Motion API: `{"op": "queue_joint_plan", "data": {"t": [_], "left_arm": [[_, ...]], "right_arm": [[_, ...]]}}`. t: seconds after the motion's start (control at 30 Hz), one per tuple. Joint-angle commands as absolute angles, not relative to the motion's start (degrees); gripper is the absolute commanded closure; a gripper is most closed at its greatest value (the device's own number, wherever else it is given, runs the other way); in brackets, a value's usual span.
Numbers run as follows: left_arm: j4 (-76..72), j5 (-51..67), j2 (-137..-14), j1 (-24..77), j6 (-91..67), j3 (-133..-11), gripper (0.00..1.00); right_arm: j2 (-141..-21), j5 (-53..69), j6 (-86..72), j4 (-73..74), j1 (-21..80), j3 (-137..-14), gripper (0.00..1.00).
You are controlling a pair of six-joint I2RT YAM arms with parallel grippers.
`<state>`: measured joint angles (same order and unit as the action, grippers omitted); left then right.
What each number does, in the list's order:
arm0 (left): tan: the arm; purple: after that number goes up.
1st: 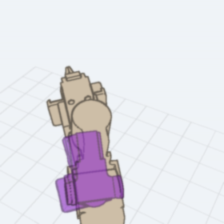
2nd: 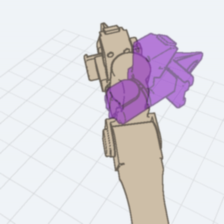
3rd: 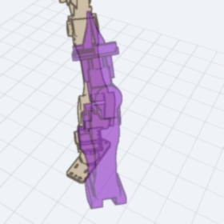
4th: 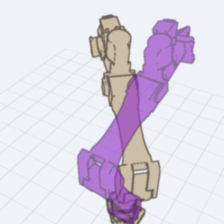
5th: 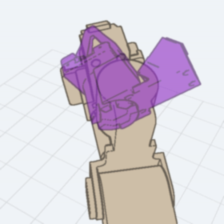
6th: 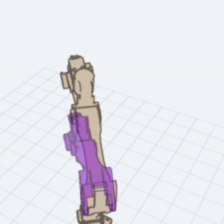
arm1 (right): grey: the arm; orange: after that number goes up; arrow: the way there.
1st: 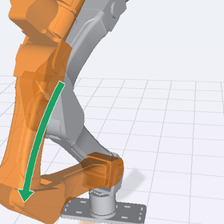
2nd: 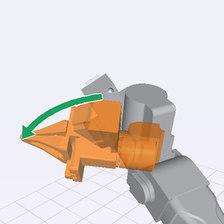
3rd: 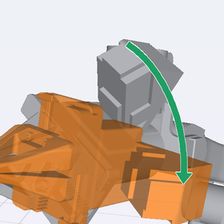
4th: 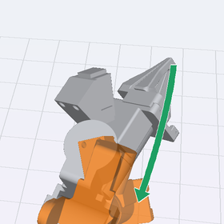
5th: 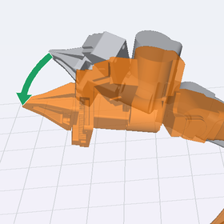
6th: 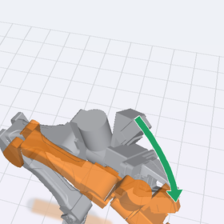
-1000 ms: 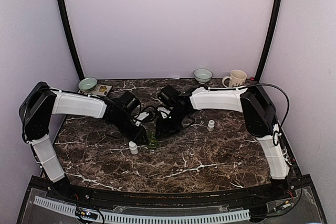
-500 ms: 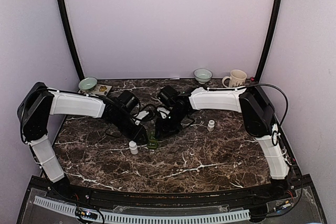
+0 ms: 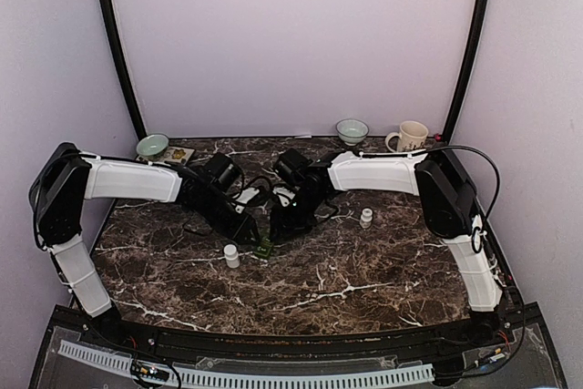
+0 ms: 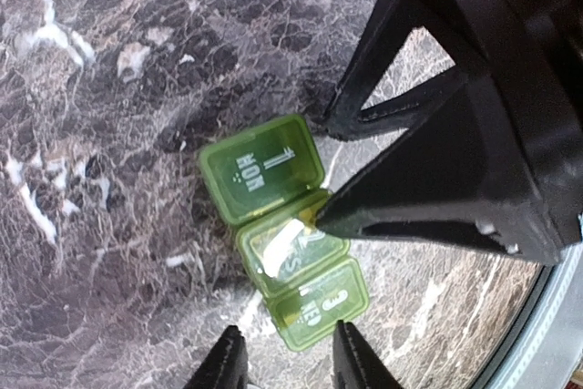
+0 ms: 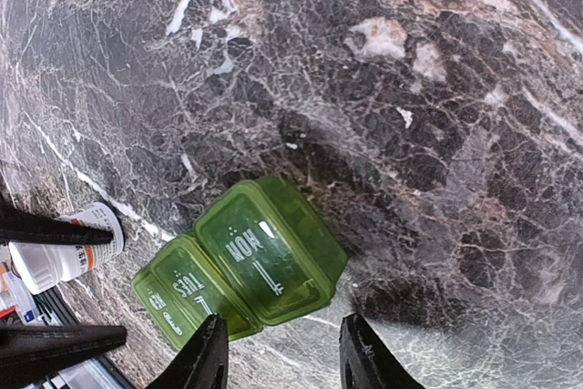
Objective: Sort the pills into containers
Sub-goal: Close the lid of the pill container in the compartment of the pill container.
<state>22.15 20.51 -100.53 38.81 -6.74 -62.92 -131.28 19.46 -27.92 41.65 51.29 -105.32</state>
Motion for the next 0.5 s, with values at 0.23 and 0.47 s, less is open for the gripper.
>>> {"op": "queue_joint_plan", "data": {"t": [0.23,0.47], "left_arm": [[20.84,21.63,-104.80,38.18,-6.78,-66.31,0.52],[18.44,24.61,-105.55,36.30,-7.56,-65.42,0.55]], "right_arm": [[-132.36,19.24,-27.78,42.14,52.03,-106.33,0.58],[-132.50,19.51,-27.77,42.06,52.03,-106.50,0.58]]}}
